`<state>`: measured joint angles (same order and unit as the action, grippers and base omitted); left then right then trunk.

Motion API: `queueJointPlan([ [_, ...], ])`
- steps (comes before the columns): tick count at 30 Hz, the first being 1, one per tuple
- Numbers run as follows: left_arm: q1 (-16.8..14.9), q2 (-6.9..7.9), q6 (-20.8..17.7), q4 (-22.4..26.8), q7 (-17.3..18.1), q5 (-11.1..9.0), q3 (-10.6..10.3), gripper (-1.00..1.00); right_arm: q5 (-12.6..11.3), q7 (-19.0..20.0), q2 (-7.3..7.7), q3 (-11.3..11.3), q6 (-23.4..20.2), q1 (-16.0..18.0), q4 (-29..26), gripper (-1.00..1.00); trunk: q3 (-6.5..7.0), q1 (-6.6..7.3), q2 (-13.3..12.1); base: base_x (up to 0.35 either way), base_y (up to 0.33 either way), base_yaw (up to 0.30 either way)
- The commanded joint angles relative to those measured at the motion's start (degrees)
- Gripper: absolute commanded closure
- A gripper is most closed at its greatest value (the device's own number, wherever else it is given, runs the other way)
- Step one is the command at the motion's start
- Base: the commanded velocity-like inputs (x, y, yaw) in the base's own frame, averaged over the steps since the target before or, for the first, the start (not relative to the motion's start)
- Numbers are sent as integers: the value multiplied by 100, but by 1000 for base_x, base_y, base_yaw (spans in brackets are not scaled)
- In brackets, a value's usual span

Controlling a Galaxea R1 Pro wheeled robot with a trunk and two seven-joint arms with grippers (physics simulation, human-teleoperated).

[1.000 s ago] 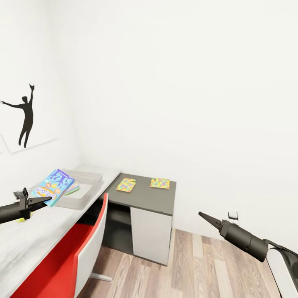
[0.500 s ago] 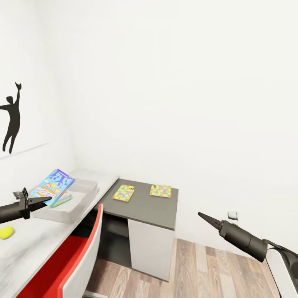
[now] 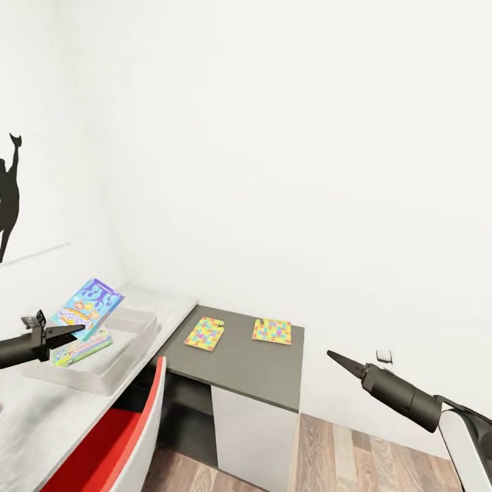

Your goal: Put all the toys in the child's room - the three board games (two on the bed and one on the table), the two jigsaw puzzles on the table, and the tennis ball on the table - inside the toy box on the table in the child's room.

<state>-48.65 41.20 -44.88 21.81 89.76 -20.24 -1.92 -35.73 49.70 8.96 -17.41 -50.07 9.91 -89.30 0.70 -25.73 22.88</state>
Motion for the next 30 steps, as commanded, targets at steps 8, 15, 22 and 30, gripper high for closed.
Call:
queueJointPlan([
  [8,-4,1,-56,-2,24,-15,-12,100,-5,14,0,-6,-24,2,0,-100,-2,-6,4,325,0,73],
  [15,-4,-5,-56,-2,24,-15,-12,100,0,14,0,-5,-26,2,0,-100,5,-6,4,325,2,85],
  [22,-4,-6,-56,-1,24,-15,-13,100,3,14,0,-4,-26,2,0,-100,21,-6,4,327,53,75],
  [30,-4,-11,-56,-7,24,-15,-14,100,0,14,0,-8,-29,2,2,-100,41,-6,4,257,53,54],
])
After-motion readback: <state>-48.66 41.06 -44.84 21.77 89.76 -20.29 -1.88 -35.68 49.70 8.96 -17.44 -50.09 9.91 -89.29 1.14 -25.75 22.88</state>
